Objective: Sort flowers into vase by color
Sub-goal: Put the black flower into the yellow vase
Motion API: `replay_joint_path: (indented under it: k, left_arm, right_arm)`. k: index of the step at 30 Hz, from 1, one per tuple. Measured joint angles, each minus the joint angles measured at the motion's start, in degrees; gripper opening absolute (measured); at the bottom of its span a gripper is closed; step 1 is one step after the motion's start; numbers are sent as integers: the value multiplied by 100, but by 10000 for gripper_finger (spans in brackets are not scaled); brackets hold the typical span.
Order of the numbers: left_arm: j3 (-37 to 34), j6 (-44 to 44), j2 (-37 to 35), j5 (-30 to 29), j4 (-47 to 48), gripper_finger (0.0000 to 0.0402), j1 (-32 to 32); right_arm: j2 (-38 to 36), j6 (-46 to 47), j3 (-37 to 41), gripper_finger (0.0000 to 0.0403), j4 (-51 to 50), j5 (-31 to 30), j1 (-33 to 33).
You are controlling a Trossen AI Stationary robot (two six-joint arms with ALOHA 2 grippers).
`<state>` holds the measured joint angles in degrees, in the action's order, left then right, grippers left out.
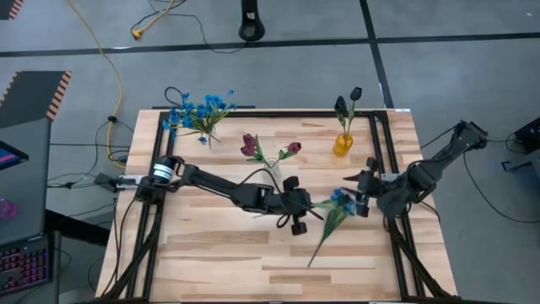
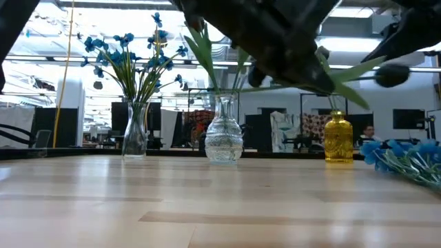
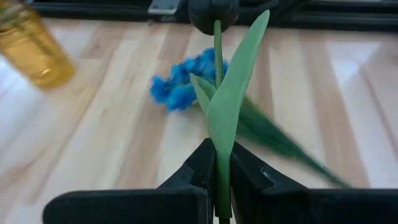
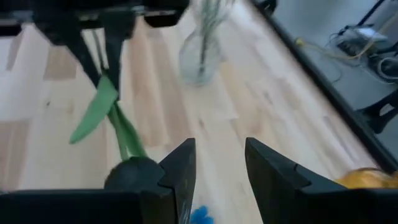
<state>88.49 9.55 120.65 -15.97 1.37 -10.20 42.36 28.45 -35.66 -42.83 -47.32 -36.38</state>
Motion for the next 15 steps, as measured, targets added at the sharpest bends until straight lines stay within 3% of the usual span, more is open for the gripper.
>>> replay_joint_path:
  k: [8,15]
  left_arm:
    - [2,-378,-638,12,1095,16,-43]
    - [-310,-586,-1281,-141,1357,16,-236]
  right_arm:
    - [-1125,-31,645,164,739,-442,15]
    - [-1361,-40,914,164,1119,-383,15]
